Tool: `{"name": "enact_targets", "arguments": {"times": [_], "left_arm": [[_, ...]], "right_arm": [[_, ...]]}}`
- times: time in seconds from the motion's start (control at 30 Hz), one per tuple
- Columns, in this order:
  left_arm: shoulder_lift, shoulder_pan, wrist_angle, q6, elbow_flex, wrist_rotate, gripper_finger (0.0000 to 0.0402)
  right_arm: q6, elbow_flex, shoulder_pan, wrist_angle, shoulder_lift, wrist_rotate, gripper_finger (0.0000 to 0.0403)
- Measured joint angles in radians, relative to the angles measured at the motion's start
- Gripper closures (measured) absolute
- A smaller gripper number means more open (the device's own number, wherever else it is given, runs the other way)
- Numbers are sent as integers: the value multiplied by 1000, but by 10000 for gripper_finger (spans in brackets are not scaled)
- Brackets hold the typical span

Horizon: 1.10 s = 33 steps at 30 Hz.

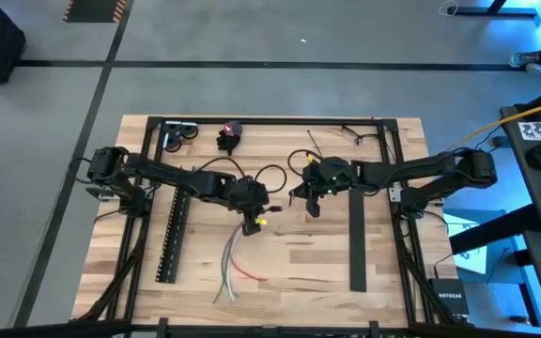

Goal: Ziptie cables
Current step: Wrap the cable wires with the black zip tie

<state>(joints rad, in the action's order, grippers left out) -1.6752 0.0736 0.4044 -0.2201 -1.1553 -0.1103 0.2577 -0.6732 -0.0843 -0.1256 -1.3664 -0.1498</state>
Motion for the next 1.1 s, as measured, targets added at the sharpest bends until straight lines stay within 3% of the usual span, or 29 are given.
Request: {"name": "enact_targets", "arguments": {"times": [0.43,0.9,1.1], "left_arm": [[-5,-15,-36,97,4,-8,398],[-69,32,-122,37,4,-10,398],[-69,41,-151,13,4,-69,398]], "right_arm": [[64,0,78,-108,-70,51,403],[60,-1,77,-101,-73,115,403],[52,-1,80,-117,-73,75,403]]}}
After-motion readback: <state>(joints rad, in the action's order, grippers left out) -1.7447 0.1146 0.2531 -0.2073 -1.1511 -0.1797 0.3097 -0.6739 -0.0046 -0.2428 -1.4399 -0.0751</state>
